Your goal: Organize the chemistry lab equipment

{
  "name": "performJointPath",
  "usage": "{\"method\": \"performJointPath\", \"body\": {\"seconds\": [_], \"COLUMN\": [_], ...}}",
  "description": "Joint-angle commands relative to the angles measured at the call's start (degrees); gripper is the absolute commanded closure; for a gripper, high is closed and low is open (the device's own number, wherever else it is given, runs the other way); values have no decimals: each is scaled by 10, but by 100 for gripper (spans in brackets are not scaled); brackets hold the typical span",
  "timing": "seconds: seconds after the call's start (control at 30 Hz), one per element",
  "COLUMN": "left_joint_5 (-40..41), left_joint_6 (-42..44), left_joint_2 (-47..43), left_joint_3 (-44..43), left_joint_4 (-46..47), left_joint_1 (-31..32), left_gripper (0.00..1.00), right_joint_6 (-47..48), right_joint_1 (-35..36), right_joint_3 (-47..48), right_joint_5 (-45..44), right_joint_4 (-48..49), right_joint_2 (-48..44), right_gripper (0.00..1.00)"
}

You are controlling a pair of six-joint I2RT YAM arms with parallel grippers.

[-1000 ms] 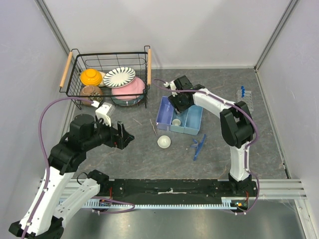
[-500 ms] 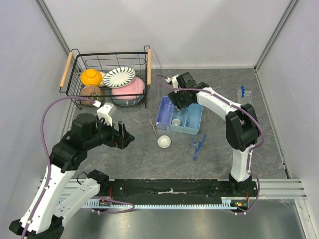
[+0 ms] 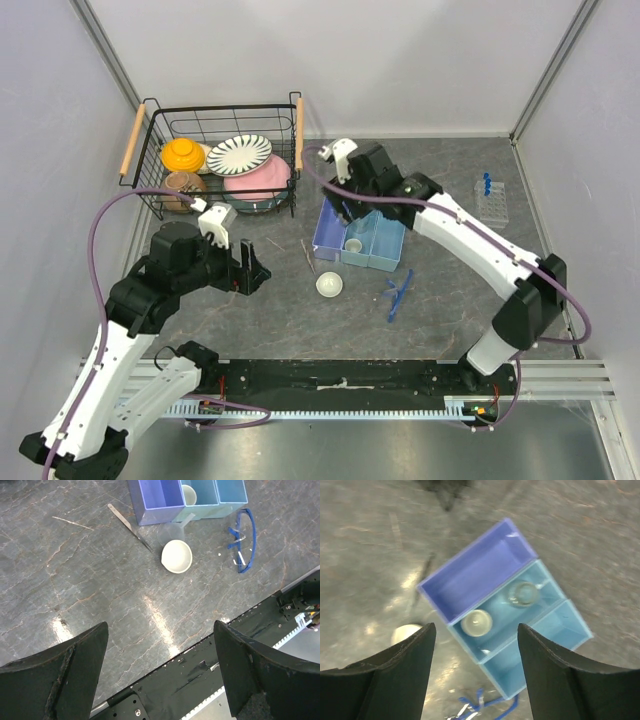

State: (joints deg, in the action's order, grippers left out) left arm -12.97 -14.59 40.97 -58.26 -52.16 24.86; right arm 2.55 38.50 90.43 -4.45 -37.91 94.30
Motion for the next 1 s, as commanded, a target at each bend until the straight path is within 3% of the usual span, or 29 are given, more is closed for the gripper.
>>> {"method": "performJointPath", "body": {"seconds": [0.0, 0.4, 0.6, 0.97], "left_joint_5": [17, 24, 30, 40], "left_joint_6": [-11, -25, -25, -17], "left_joint_2": [8, 24, 32, 40], "left_joint_3": [-8, -19, -23, -27], "left_joint_4": [25, 32, 28, 24], "left_joint_1": [1, 0, 0, 0], "left_gripper": [8, 8, 8, 8], "right_joint_6": [-57, -114, -132, -138], "right_joint_1": [63, 99, 99, 101], "right_joint_3": [-48, -205, -221, -210], "right_joint_5": [-36, -7, -2, 9], "right_joint_4": [-26, 52, 103, 140], "right_joint_2": [-38, -95, -64, -10], "right_gripper": [28, 39, 45, 47]}}
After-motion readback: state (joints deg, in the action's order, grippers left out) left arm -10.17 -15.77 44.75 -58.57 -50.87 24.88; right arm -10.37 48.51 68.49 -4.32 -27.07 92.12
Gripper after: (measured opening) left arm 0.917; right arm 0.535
